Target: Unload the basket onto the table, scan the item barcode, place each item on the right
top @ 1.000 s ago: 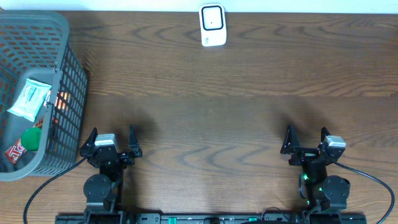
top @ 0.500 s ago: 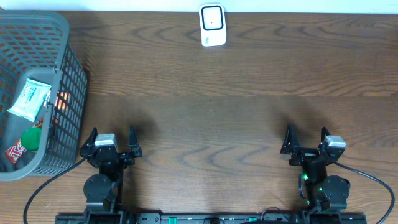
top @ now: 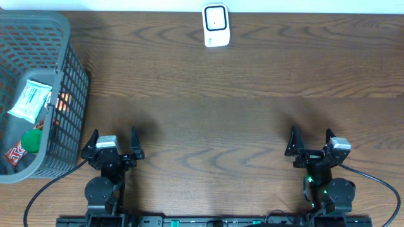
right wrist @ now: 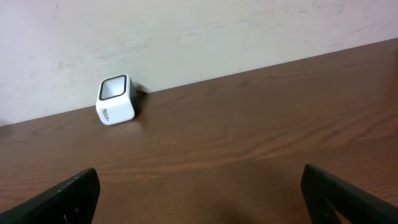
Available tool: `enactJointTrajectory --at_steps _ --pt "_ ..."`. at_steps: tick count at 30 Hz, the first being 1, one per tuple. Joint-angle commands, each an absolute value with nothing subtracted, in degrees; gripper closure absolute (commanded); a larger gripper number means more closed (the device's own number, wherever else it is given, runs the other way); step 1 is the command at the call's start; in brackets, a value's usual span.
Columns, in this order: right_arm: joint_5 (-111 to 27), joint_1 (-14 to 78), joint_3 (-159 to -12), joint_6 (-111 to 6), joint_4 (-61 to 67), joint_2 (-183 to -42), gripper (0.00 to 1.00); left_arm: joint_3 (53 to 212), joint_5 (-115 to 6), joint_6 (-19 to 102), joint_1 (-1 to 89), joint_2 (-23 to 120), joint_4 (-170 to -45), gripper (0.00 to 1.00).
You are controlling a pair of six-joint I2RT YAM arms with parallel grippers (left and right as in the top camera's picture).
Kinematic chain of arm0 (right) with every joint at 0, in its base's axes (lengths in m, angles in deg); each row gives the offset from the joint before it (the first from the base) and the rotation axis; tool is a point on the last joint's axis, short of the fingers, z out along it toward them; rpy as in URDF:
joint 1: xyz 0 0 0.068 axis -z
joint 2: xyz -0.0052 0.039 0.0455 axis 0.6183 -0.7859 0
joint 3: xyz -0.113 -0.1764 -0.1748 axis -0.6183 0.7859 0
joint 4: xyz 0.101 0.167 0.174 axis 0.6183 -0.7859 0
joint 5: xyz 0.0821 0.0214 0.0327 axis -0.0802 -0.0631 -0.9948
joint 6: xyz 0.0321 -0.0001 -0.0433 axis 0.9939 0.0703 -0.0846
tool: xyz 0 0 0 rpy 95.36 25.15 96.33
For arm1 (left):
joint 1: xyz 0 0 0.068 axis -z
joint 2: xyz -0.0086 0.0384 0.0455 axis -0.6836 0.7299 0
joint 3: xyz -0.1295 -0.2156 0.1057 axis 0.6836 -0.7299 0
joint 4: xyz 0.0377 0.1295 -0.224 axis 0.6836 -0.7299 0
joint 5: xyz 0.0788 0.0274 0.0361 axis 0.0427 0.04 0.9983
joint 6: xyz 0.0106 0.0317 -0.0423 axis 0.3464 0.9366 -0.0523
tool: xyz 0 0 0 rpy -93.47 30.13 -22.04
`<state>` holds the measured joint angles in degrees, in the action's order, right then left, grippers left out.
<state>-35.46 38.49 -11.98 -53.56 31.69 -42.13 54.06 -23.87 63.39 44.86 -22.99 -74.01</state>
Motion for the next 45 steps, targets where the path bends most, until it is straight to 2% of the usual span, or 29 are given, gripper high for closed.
enactJointTrajectory --at_steps 1,13,22,29,33,40,45 --pt "-35.0 37.4 -11.9 -53.1 31.4 -41.8 0.01 53.0 -24.2 64.7 45.1 -23.4 -74.0 0.02" --pt "-35.0 37.4 -11.9 -53.1 31.4 -41.8 0.01 53.0 -25.5 62.0 45.2 -23.4 -72.7 0.02" --pt "-35.0 37.4 -11.9 -53.1 31.4 -41.8 0.01 54.7 -43.3 60.1 45.2 -23.4 -70.1 0.02" --pt "-34.9 37.4 -11.9 -53.1 31.5 -41.8 0.01 58.6 -43.9 56.8 45.2 -21.9 -73.7 0.02" --pt "-35.0 37.4 -11.9 -53.1 31.5 -41.8 0.01 64.6 -44.1 56.0 45.2 -17.1 -78.2 0.02" --pt "-35.0 37.4 -11.9 -53.1 31.4 -41.8 0.01 81.6 -44.1 56.1 45.2 -0.7 -83.2 0.02" --pt "-34.9 37.4 -11.9 -53.1 31.4 -41.8 0.01 98.9 -44.1 56.1 45.2 13.3 -96.7 0.02"
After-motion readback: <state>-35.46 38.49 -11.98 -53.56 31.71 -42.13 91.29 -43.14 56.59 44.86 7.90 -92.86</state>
